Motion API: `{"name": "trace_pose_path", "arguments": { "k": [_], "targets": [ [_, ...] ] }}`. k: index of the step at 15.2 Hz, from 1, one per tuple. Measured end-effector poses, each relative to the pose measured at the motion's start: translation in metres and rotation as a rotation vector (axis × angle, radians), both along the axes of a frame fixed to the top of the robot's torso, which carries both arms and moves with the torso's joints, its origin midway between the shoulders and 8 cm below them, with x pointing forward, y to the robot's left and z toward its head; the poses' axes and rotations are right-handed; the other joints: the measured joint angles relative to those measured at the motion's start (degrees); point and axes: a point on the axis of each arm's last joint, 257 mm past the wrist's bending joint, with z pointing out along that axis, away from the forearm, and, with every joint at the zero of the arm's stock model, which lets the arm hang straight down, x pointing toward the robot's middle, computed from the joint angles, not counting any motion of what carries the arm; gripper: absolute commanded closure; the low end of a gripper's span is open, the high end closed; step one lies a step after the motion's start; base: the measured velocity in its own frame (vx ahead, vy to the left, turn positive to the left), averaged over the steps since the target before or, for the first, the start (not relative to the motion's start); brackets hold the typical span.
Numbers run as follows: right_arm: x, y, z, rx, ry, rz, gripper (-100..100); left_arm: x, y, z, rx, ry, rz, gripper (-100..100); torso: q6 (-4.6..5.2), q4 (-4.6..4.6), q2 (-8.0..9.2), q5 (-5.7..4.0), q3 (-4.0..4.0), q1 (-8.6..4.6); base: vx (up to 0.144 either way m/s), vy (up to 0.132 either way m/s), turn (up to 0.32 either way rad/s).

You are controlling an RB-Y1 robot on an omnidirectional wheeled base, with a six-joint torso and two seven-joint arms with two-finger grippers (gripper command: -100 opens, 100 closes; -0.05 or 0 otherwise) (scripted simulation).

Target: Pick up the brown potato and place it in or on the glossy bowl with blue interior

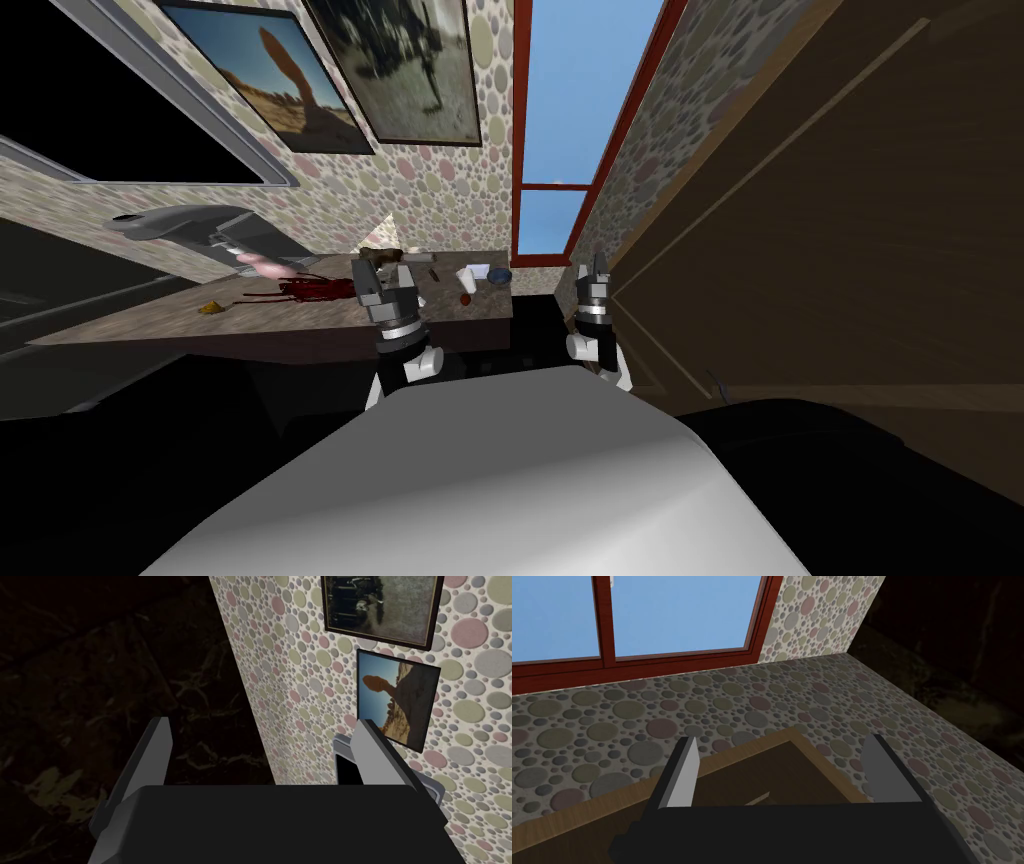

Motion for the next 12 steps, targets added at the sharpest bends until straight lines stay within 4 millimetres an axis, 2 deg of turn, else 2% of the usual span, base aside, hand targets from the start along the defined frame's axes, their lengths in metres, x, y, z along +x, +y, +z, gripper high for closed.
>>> {"name": "trace_pose_path", "arguments": {
  "k": [4,12],
  "targets": [
    [0.0,0.0,0.0,0.0,0.0,0.0,0,0.006,-0.01,-0.004,0.044,0.032,-0.049,-100,0.01,0.01,0.05,0.05,0.03,0.23,-0.016,0.058,-0.11],
    [0.0,0.0,0.0,0.0,0.0,0.0,0,0.025,-0.033,-0.016,0.1,0.139,-0.17,-100,0.02,0.03,0.13,0.1,0.07,0.46,-0.028,0.095,-0.145]
  ]
}}
